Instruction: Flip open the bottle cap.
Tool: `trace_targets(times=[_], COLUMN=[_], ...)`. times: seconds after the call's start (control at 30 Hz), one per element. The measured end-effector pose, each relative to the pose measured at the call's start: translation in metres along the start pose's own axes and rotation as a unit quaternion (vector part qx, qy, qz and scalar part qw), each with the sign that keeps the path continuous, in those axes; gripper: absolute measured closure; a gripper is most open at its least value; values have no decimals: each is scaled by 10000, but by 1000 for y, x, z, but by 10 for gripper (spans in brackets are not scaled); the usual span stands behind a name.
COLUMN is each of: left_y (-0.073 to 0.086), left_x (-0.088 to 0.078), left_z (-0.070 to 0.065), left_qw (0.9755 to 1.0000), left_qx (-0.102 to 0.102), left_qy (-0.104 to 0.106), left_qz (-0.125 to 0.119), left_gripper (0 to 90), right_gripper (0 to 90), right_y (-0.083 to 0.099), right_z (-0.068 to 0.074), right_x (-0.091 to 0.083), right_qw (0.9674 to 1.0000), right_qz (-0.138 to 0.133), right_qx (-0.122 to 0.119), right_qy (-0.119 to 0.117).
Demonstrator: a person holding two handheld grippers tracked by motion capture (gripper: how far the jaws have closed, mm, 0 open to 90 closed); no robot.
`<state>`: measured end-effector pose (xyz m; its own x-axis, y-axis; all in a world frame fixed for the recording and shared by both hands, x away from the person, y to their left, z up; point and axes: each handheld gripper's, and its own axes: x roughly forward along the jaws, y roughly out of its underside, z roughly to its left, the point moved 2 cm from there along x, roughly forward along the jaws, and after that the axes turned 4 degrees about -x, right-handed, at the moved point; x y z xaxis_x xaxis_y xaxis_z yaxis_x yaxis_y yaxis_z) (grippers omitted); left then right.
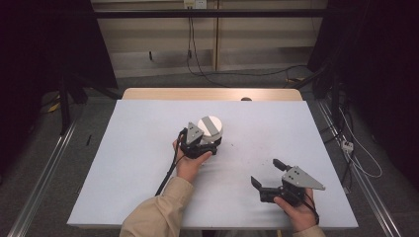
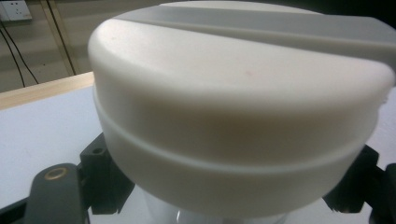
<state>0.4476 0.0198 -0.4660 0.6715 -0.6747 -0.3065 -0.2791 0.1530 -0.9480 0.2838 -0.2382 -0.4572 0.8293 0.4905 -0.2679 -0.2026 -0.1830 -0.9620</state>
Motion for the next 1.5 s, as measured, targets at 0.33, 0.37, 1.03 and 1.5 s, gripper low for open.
trace_targets(times=[0.33,0.37,1.03,1.5], left_y=[0,0,0,0], left_x=[0,0,0,0], left_z=[-1,-1,-1,0], left_qw=[10000,10000,10000,10000], left_qx=[18,18,16,37], left_qy=[-15,-13,-2,-11], left_qz=[8,6,24,41], left_gripper=[186,186,186,186], right_gripper=[44,52,472,777], right_y=[-8,-9,-36,-52], right_z=[2,3,11,14], right_x=[18,20,58,79], right_qw=[9998,9998,9986,9970], right_qz=[156,182,343,542], right_qx=[76,84,399,411], right_qy=[-33,-18,-75,-372])
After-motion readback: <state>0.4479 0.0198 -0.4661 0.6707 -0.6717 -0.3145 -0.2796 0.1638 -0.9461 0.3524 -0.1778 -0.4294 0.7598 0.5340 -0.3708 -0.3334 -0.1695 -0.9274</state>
